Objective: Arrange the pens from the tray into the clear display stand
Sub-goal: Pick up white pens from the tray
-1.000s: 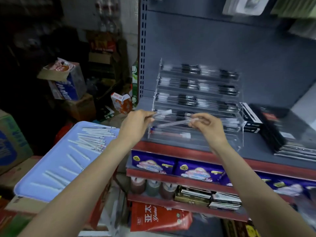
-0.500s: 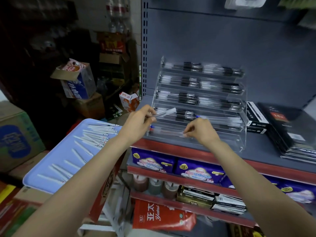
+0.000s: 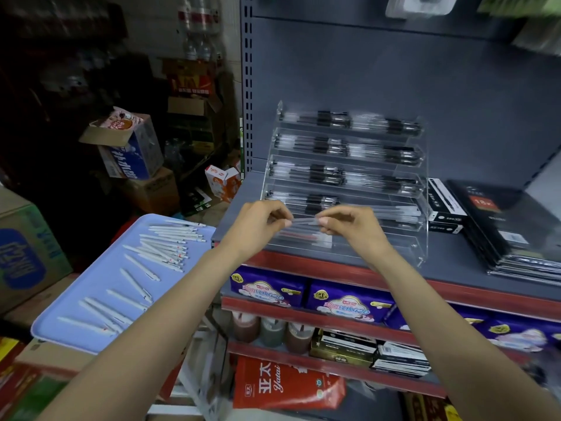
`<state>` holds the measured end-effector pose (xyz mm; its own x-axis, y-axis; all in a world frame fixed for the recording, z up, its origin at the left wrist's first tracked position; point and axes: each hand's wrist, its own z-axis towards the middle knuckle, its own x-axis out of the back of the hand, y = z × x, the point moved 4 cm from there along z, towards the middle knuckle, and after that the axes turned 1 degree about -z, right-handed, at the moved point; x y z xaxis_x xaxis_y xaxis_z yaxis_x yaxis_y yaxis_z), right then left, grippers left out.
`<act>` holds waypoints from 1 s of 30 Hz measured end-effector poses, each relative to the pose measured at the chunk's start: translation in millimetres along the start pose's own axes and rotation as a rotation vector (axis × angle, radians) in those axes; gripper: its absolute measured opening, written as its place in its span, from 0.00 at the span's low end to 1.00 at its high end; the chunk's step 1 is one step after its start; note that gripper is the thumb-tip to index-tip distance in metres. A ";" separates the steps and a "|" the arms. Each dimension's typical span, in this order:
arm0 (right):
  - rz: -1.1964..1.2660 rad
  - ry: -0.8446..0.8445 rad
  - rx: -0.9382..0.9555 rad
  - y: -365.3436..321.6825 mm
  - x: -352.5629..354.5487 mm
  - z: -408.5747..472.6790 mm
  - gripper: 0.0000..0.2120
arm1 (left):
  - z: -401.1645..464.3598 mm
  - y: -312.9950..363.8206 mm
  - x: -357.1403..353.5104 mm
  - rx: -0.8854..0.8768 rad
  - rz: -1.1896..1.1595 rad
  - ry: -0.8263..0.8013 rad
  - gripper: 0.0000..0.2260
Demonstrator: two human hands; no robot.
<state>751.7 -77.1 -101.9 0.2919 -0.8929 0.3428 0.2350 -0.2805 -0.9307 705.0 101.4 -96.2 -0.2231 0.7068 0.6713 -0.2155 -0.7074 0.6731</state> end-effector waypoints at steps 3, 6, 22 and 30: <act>-0.046 0.135 -0.039 11.5 13.9 -1.5 0.04 | -0.2 -11.5 6.7 0.093 0.013 0.193 0.13; -0.237 0.155 -0.035 19.3 19.2 -1.9 0.03 | -2.4 -33.3 14.6 0.253 0.024 0.291 0.20; -0.666 -0.145 -0.005 19.5 -13.4 -3.5 0.10 | -8.5 -58.5 5.5 0.322 -0.099 0.148 0.16; -0.515 -0.079 0.146 -17.7 -63.1 1.4 0.09 | -25.1 -61.7 21.0 0.251 -0.189 0.196 0.09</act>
<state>730.5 -15.3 -106.9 0.1720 -0.6219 0.7640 0.4912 -0.6181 -0.6138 689.7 159.7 -131.5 -0.3845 0.7934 0.4719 -0.0362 -0.5238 0.8511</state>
